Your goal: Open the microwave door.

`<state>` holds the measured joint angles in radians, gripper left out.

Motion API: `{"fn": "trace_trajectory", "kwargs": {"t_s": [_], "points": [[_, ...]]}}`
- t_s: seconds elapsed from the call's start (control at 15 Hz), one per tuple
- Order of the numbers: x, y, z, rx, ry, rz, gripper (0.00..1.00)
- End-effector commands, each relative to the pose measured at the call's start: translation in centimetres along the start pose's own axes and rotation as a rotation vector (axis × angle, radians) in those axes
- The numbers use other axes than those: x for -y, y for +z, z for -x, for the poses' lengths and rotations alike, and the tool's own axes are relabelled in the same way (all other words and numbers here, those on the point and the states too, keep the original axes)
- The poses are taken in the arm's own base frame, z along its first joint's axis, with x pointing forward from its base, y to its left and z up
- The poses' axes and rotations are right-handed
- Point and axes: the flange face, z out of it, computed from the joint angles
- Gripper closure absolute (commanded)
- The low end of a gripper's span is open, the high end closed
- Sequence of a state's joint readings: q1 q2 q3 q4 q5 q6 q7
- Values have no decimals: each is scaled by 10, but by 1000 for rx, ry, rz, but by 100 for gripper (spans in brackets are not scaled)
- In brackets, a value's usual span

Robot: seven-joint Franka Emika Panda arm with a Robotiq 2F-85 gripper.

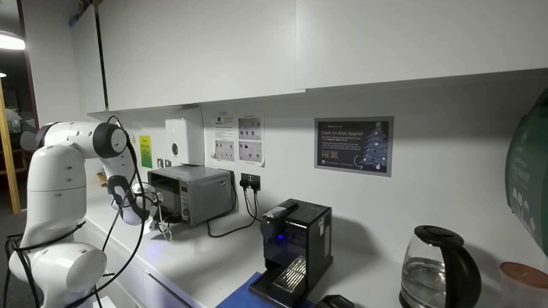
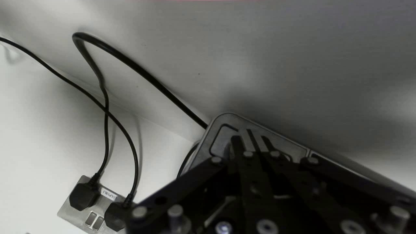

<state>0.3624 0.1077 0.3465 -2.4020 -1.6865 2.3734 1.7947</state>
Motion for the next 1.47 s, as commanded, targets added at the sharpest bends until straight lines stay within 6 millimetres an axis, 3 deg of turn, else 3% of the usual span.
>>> {"fn": "trace_trajectory", "kwargs": {"t_s": [0.0, 1.4], "points": [[-15, 12, -16, -46, 3, 31, 100], [-33, 24, -30, -81, -4, 69, 100]]}}
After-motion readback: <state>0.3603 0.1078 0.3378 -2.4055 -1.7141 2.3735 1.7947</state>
